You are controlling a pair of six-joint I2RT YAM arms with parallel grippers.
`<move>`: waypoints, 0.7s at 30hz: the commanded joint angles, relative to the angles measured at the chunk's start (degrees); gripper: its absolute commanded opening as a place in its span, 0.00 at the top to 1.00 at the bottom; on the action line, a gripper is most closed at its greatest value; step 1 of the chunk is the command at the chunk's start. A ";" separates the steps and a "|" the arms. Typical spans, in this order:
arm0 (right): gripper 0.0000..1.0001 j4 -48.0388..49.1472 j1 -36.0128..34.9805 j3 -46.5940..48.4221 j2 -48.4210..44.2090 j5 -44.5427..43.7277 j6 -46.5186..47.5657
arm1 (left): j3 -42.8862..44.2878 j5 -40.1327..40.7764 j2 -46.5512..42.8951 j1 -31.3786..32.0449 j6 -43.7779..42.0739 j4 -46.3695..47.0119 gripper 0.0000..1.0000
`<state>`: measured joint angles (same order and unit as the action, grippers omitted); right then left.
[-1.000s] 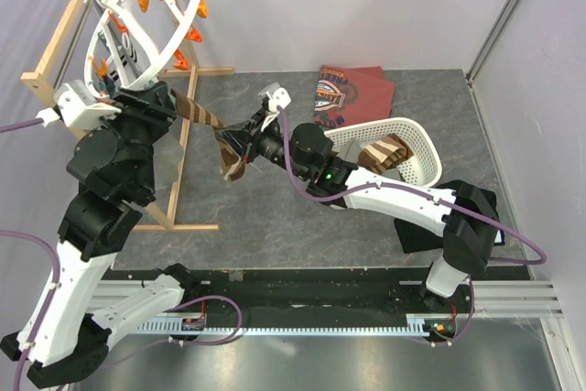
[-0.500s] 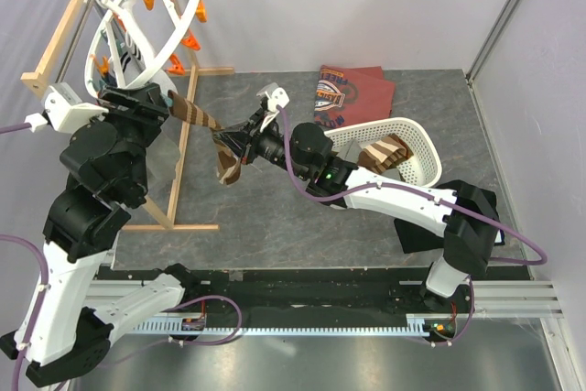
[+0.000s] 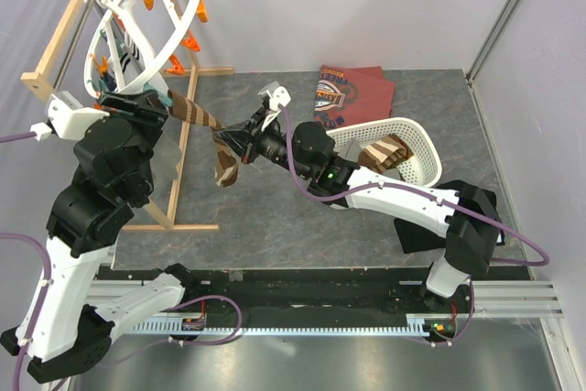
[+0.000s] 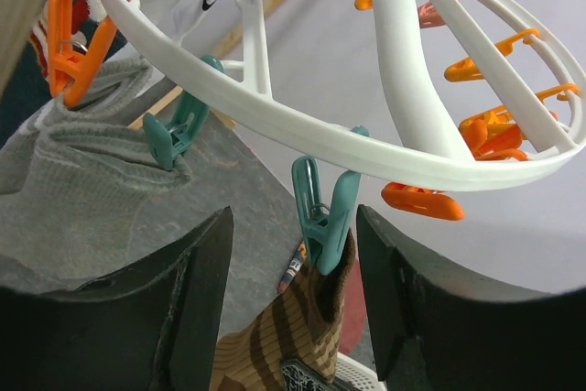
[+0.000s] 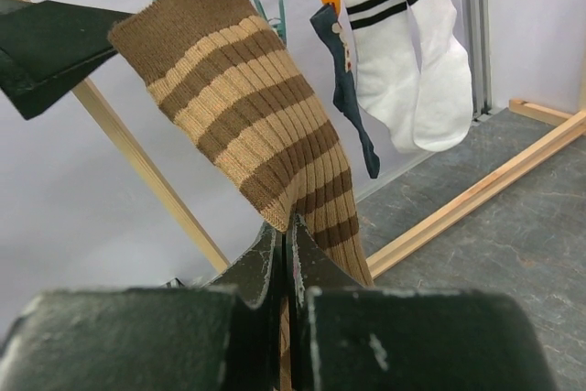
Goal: Remove the socks clipped to the hanger
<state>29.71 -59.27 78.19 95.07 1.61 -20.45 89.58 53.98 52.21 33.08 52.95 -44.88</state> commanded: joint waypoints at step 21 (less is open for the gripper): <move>1.00 10.97 5.47 4.07 3.81 15.35 -19.18 | -9.25 2.10 -0.44 -0.82 -15.06 26.51 0.98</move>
<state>34.70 -55.77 79.44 96.71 12.73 -32.80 80.16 53.98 52.29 32.53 42.44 -23.27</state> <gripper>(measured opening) 0.012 0.320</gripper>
